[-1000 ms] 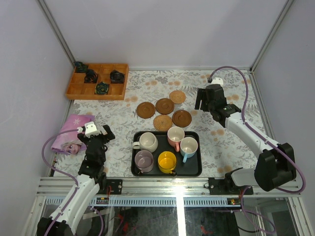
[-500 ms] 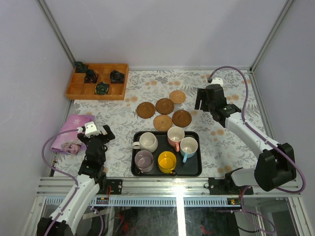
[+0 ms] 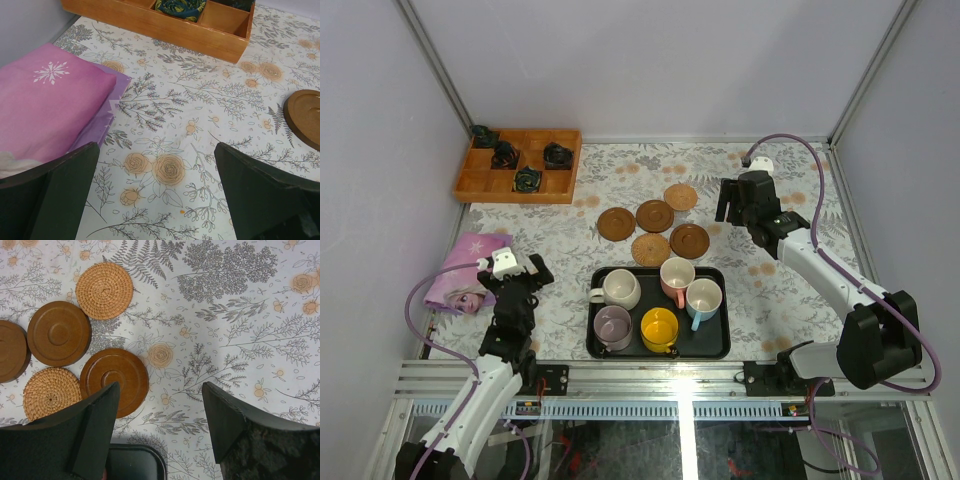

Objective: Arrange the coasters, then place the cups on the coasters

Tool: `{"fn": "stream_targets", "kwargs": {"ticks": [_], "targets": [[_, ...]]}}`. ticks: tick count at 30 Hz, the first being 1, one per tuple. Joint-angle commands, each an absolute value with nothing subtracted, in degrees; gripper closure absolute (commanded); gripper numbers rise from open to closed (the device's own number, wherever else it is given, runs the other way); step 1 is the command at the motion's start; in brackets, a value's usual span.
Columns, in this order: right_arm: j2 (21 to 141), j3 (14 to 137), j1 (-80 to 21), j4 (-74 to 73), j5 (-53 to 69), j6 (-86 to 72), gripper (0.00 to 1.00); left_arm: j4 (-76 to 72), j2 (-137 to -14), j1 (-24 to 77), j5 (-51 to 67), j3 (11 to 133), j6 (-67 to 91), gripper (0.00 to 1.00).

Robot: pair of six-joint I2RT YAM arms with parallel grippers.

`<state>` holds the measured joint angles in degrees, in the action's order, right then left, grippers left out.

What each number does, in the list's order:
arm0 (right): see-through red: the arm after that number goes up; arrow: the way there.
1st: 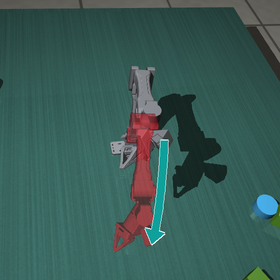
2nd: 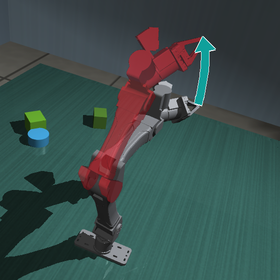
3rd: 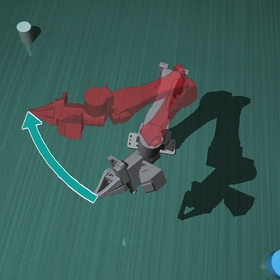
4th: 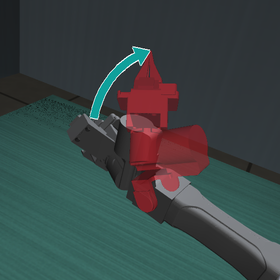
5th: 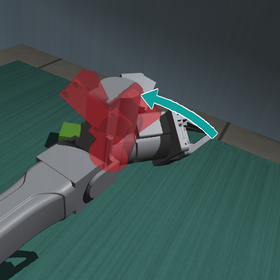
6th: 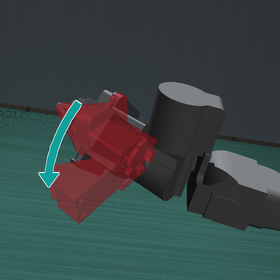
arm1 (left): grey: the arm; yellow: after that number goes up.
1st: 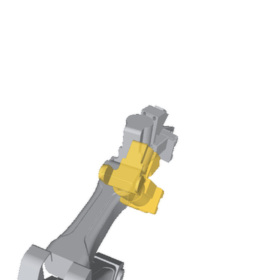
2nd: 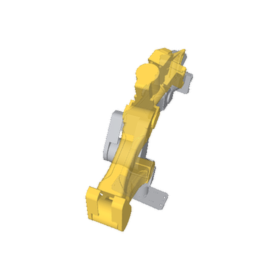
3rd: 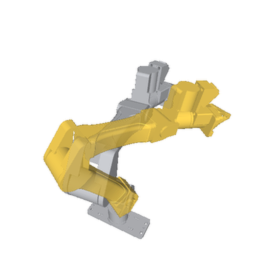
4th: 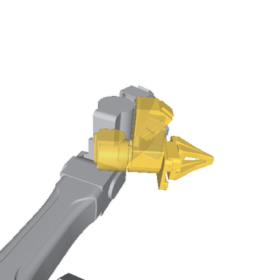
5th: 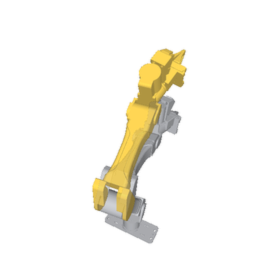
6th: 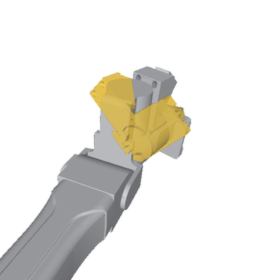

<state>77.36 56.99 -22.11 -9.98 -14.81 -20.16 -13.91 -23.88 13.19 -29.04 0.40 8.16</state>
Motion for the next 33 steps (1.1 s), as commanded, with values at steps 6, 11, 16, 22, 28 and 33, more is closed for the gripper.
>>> {"fn": "stream_targets", "kwargs": {"ticks": [6,11,16,22,28,33], "targets": [[76.47,58.28,-22.22,-8.13,-13.85,-19.83,0.27,-17.23,-23.72,13.45,-30.63,-1.76,8.70,0.00],[76.66,58.19,-23.92,-8.67,-14.48,-17.49,0.29,-17.23,-23.72,13.43,-30.67,-1.75,8.70,0.00],[77.02,57.93,-24.79,-8.72,-13.66,-17.45,0.29,-17.23,-23.72,13.44,-30.67,-1.78,8.69,0.00],[77.44,57.78,-25.07,-8.27,-11.56,-17.72,0.32,-17.23,-23.69,13.44,-30.64,-1.75,8.70,0.00],[79.01,57.75,-25.46,-9.59,-8.76,-17.28,0.37,-17.23,-23.80,13.45,-30.66,-1.78,8.70,0.00],[81.29,58.01,-25.89,-10.68,-5.82,-16.21,0.52,-17.23,-23.73,13.43,-30.67,-1.74,8.69,0.00]]}}
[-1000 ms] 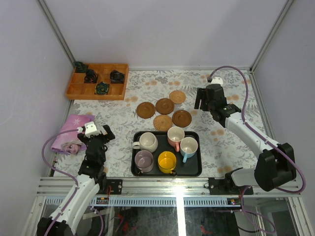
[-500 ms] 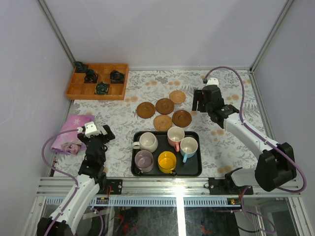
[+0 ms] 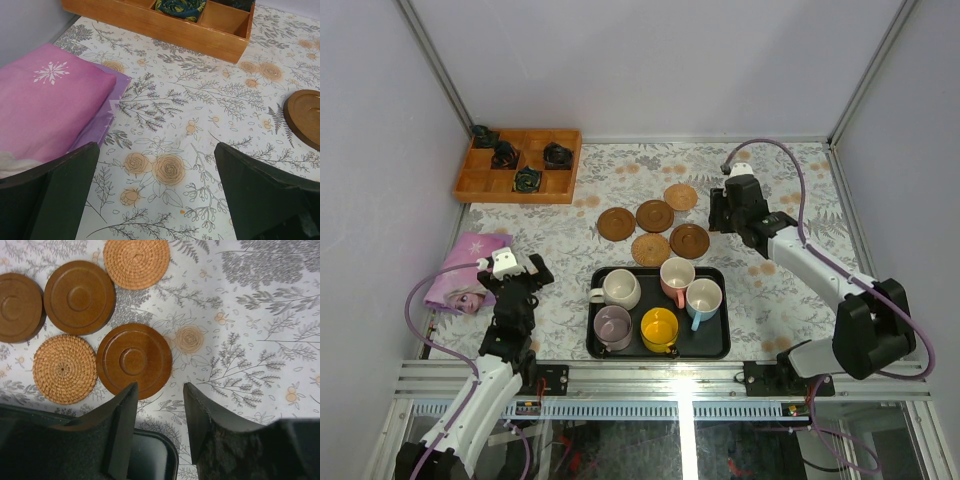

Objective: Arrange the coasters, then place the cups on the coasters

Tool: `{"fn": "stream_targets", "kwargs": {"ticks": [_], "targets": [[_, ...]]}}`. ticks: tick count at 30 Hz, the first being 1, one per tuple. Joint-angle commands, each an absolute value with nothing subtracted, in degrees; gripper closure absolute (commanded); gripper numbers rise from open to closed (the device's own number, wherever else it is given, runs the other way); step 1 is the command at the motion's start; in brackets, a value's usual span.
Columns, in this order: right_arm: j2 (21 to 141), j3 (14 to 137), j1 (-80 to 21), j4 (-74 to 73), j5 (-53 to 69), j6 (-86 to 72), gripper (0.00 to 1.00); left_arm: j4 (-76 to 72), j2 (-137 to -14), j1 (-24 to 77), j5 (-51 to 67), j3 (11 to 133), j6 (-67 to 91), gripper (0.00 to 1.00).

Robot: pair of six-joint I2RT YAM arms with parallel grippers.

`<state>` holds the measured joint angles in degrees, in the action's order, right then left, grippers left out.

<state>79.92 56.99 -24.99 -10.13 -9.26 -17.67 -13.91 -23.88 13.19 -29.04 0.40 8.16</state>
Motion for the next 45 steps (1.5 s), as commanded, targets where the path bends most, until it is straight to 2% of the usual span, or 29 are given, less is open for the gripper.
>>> {"fn": "stream_targets", "kwargs": {"ticks": [1,13,28,36,45], "targets": [[81.98,58.10,-25.93,-10.84,-5.25,-16.18,0.54,-17.25,-23.73,13.44,-30.63,-1.71,8.68,0.00],[94.92,64.40,-25.93,-11.27,3.20,-18.19,0.82,-17.23,-23.72,13.49,-30.67,-1.75,8.66,0.00],[107.25,69.56,-25.94,-13.37,5.70,-19.85,0.91,-17.23,-23.73,13.43,-30.68,-1.74,8.70,0.00],[110.59,71.98,-23.67,-21.92,-7.52,-22.60,0.96,-17.23,-23.73,13.47,-30.67,-1.76,8.68,0.00],[109.17,69.21,-14.07,-23.38,-12.09,-25.07,0.95,-17.25,-23.71,13.45,-30.67,-1.75,8.70,0.00]]}}
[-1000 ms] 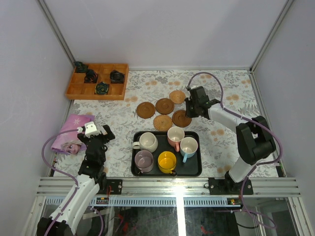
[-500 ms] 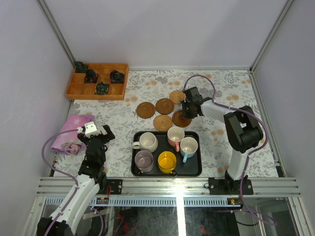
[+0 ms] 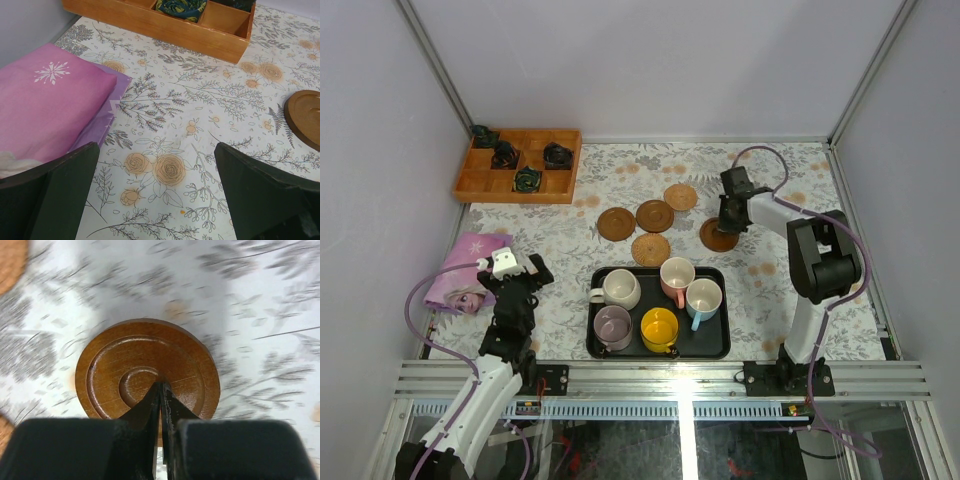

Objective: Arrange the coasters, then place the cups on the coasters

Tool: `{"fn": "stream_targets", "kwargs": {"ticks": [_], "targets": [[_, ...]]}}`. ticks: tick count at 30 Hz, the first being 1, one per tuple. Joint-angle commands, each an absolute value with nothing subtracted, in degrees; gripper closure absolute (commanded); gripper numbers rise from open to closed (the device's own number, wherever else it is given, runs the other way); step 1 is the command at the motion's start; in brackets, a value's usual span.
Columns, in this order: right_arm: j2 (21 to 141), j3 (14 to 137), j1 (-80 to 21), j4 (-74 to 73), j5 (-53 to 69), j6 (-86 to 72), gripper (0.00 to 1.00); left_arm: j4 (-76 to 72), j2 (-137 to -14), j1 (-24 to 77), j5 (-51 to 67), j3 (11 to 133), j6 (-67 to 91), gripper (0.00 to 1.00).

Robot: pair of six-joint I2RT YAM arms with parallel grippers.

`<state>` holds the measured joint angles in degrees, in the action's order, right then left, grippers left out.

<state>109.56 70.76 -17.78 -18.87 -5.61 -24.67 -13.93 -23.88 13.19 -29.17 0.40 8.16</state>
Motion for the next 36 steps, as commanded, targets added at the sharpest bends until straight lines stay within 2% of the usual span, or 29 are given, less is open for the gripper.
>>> {"fn": "stream_targets", "kwargs": {"ticks": [1,14,27,36], "targets": [[108.80,69.30,-13.71,-23.11,-12.00,-24.59,0.95,-17.23,-23.68,13.46,-30.63,-1.76,8.70,0.00],[101.32,74.87,-13.85,-12.95,-0.77,-19.40,0.95,-17.24,-23.74,13.40,-30.68,-1.76,8.70,0.00],[113.62,89.79,-22.51,-15.23,9.81,-15.61,0.95,-17.27,-23.72,13.39,-30.68,-1.76,8.70,0.00],[116.72,87.91,-29.32,-18.56,13.51,-14.16,0.95,-17.23,-23.69,13.43,-30.65,-1.76,8.70,0.00]]}}
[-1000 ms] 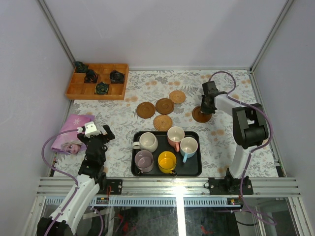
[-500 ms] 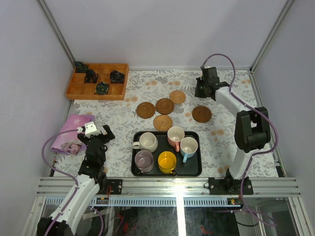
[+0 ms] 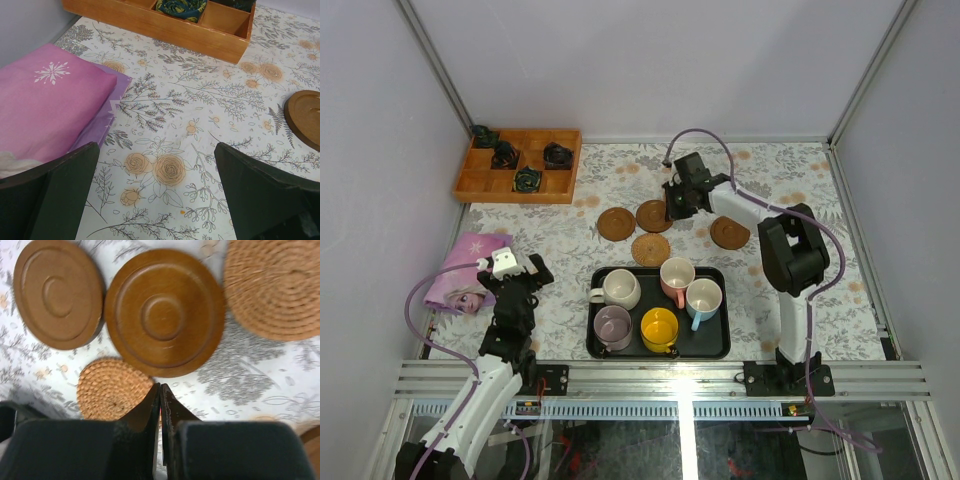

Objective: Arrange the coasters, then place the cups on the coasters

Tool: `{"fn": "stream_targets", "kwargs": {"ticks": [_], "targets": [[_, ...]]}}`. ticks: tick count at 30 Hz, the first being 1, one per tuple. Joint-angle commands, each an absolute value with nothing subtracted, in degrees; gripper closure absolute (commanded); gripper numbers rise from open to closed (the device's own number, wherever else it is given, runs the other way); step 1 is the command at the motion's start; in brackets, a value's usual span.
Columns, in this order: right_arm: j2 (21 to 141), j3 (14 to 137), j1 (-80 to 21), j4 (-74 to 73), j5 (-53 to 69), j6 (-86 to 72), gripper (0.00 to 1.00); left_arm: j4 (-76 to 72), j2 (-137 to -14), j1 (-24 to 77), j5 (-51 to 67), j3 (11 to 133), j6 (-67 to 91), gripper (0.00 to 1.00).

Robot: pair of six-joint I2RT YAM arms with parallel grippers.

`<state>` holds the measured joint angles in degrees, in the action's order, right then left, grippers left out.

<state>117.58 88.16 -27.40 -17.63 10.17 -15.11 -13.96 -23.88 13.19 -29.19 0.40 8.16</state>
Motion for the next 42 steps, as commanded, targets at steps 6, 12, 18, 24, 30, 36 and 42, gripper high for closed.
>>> {"fn": "stream_targets", "kwargs": {"ticks": [6,12,18,24,30,36,42], "targets": [[117.99,87.62,-33.22,-21.32,13.58,-13.89,0.95,-17.23,-23.68,13.47,-30.67,-1.74,8.70,0.00],[118.13,86.18,-34.83,-22.44,13.87,-14.53,0.95,-17.25,-23.71,13.42,-30.70,-1.74,8.70,0.00],[118.22,83.46,-35.07,-23.81,13.95,-15.80,0.95,-17.23,-23.70,13.45,-30.66,-1.80,8.70,0.00],[118.64,81.87,-35.00,-26.72,7.34,-16.26,0.96,-17.41,-24.02,13.45,-30.76,-1.74,8.70,0.00],[120.74,83.87,-32.66,-31.84,0.34,-18.60,0.96,-10.71,-26.51,14.26,-38.52,4.78,11.87,0.00],[117.77,80.18,-28.26,-30.42,-0.04,-20.29,0.96,-8.73,-32.66,17.80,-40.41,13.65,6.83,0.00],[116.28,80.55,-27.99,-27.85,4.22,-17.65,0.96,-13.74,-41.95,23.33,-37.06,22.02,1.23,0.00]]}}
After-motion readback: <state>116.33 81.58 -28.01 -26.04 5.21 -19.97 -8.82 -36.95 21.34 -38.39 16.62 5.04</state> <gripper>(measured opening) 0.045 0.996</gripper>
